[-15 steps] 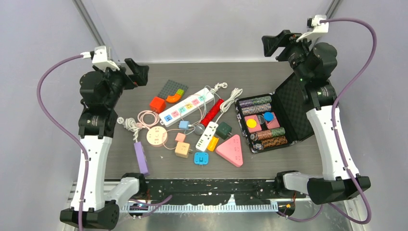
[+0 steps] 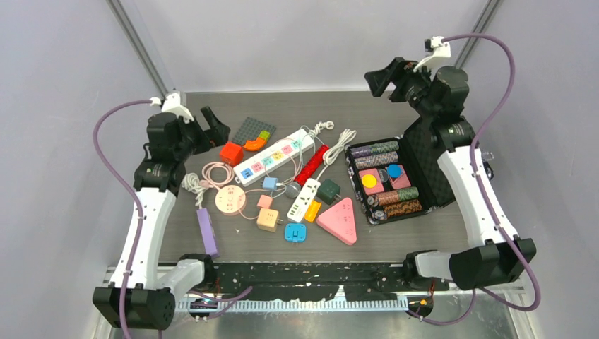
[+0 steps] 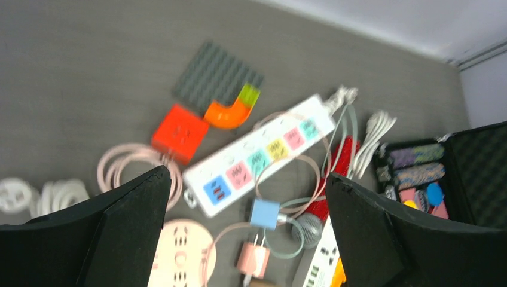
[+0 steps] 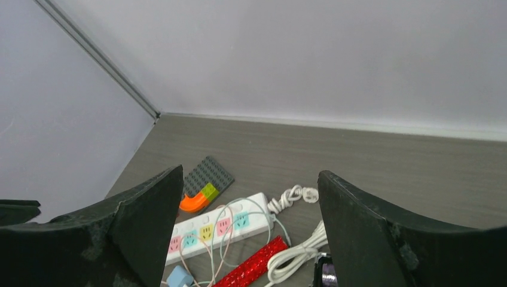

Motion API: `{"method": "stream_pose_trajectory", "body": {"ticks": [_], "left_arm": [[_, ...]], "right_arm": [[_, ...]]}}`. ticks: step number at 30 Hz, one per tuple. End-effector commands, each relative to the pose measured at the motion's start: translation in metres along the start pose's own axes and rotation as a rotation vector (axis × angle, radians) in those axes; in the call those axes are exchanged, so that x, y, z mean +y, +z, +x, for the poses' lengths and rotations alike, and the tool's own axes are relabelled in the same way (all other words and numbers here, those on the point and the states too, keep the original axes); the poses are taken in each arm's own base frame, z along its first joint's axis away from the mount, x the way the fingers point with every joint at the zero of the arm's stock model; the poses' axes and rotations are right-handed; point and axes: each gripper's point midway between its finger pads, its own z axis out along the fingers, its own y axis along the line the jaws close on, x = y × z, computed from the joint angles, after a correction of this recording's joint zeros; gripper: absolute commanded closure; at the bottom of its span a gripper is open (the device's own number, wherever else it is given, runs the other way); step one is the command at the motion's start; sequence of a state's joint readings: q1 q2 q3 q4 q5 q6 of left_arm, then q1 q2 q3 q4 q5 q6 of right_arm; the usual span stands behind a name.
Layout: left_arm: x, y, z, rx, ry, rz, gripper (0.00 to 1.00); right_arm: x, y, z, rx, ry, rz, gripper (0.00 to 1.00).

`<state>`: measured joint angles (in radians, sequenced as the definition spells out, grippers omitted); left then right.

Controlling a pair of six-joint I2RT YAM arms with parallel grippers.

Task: Insert the plug
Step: Adjust the socket at the center of the board.

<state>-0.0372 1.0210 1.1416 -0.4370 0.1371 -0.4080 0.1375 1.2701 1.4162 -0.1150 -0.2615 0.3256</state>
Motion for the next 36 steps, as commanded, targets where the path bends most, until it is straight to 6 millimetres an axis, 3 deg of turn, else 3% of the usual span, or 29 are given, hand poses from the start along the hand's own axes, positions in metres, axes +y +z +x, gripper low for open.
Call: {"method": "stream_pose_trajectory", "body": {"ticks": [1, 3, 6, 11, 14, 15, 18, 20, 28, 34, 36], "left_arm": [[0.046, -0.004, 0.085, 0.279, -0.147, -0.234, 0.00], [0.076, -0.019, 0.115, 0.342, -0.187, -0.412, 0.01], [0.100, -0.035, 0.146, 0.403, -0.199, -0.541, 0.06], [0.116, -0.041, 0.173, 0.479, -0.212, -0.632, 0.24], [0.132, -0.050, 0.185, 0.521, -0.204, -0.732, 0.25], [0.136, -0.053, 0.188, 0.537, -0.203, -0.759, 0.21], [0.144, -0.059, 0.199, 0.593, -0.214, -0.804, 0.09], [0.152, -0.061, 0.206, 0.624, -0.269, -0.832, 0.07], [0.149, -0.042, 0.232, 0.740, -0.413, -0.774, 0.35], [0.160, -0.040, 0.244, 0.808, -0.377, -0.819, 0.36], [0.166, -0.042, 0.247, 0.823, -0.355, -0.840, 0.42]], "right_arm": [[-0.004, 0.013, 0.039, 0.112, 0.079, 0.023, 0.14], [-0.007, 0.017, 0.057, 0.160, 0.103, 0.058, 0.16], [-0.008, 0.021, 0.088, 0.228, 0.155, 0.081, 0.24], [-0.001, 0.023, 0.131, 0.324, 0.195, 0.078, 0.31], [0.004, 0.023, 0.148, 0.360, 0.201, 0.075, 0.32], [0.005, 0.022, 0.154, 0.373, 0.201, 0.075, 0.32], [0.004, 0.021, 0.164, 0.393, 0.215, 0.088, 0.31], [0.001, 0.019, 0.170, 0.400, 0.219, 0.105, 0.31], [-0.010, 0.011, 0.192, 0.443, 0.235, 0.153, 0.31], [-0.017, 0.007, 0.197, 0.447, 0.240, 0.188, 0.30], [-0.019, 0.006, 0.197, 0.442, 0.237, 0.199, 0.30]]}}
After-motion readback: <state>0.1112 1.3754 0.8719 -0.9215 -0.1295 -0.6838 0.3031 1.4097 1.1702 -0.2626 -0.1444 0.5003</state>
